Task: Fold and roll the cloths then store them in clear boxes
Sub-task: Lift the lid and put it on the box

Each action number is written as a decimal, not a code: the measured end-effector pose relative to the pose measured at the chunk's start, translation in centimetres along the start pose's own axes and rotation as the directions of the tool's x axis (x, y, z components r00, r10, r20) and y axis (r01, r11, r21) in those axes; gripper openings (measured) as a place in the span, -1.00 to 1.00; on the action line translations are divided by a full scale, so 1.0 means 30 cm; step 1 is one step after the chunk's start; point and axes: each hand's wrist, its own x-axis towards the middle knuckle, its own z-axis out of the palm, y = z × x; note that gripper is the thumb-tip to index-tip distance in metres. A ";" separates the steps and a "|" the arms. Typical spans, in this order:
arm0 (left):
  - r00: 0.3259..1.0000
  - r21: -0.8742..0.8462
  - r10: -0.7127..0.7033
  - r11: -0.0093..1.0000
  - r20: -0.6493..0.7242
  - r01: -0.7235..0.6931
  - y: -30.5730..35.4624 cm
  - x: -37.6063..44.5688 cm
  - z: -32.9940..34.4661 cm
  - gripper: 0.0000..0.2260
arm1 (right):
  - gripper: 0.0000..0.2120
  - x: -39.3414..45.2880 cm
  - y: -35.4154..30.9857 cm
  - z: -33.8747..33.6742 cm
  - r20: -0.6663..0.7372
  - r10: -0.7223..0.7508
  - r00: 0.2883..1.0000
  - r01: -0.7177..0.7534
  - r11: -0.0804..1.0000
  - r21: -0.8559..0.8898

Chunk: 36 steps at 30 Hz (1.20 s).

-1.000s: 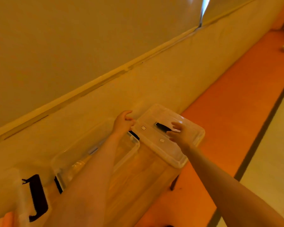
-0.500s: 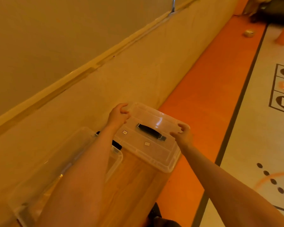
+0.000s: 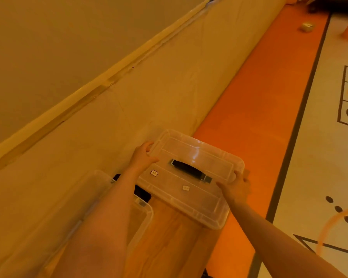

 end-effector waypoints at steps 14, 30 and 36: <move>0.974 0.320 -0.136 0.945 0.181 0.073 -0.129 0.090 0.050 -0.14 | -0.02 -0.029 0.065 0.087 0.026 0.092 0.995 -0.092 0.996 0.011; 0.981 0.350 -0.173 0.927 0.086 0.133 -0.132 0.083 0.086 -0.17 | -0.10 -0.053 0.060 0.110 -0.035 0.114 0.993 -0.117 0.990 -0.078; 0.992 0.330 -0.128 0.936 -0.007 0.123 -0.098 0.016 0.053 -0.20 | -0.08 -0.075 0.025 0.058 -0.060 0.095 0.994 -0.099 0.993 -0.068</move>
